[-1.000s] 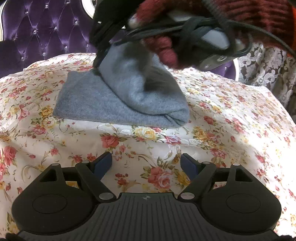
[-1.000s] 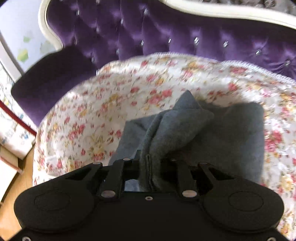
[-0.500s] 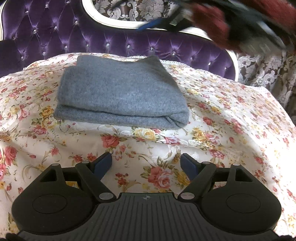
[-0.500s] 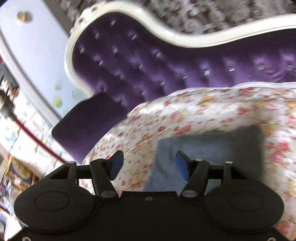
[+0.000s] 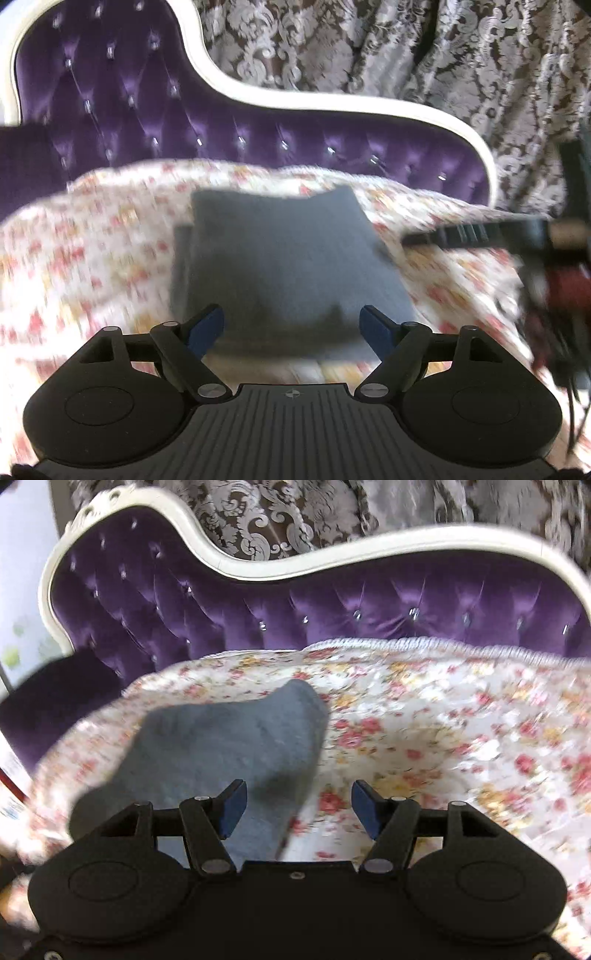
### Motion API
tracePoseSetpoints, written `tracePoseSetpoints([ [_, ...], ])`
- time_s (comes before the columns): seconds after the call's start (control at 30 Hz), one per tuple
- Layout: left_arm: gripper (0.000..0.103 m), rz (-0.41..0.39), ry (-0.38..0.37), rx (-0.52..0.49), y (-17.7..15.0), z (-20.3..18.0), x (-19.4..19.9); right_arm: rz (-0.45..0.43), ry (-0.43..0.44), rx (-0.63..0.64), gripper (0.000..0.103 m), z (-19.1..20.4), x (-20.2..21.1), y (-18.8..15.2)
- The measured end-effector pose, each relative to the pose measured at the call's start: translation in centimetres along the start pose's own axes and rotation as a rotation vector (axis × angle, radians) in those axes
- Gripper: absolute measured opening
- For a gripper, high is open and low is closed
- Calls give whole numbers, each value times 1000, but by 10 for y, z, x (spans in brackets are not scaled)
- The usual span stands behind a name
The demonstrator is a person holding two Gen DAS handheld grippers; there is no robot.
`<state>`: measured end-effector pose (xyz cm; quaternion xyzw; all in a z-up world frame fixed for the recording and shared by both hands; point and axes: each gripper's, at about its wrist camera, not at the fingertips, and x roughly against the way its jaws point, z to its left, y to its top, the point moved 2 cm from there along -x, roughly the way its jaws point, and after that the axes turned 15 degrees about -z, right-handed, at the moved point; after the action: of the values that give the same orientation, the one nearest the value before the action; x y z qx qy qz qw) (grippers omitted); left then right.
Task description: Fold small clothes
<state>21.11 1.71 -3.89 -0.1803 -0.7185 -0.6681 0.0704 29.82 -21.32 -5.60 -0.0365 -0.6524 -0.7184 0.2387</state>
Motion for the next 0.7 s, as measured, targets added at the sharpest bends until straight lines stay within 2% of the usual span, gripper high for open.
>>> tracePoseSetpoints([
  [0.17, 80, -22, 103, -67, 10, 8, -34, 15, 15, 145, 67, 37, -17, -27],
  [0.23, 80, 8, 150, -91, 5, 15, -49, 19, 38, 213, 67, 55, -21, -41],
  [0.3, 82, 47, 174, -97, -1, 26, -60, -7, 74, 227, 68, 66, -20, -44],
  [0.37, 85, 74, 168, -76, -8, 40, -68, -7, 119, 217, 72, 69, -19, -41],
  [0.5, 85, 100, 116, 81, -9, 61, -65, -36, 84, 206, 71, 57, -17, -32],
  [0.6, 86, 95, 106, 82, -11, 61, -63, -133, 41, 168, 71, 42, -9, -19],
  [0.7, 87, 99, 102, 96, -13, 62, -66, -163, 100, 75, 72, 27, -17, -2],
])
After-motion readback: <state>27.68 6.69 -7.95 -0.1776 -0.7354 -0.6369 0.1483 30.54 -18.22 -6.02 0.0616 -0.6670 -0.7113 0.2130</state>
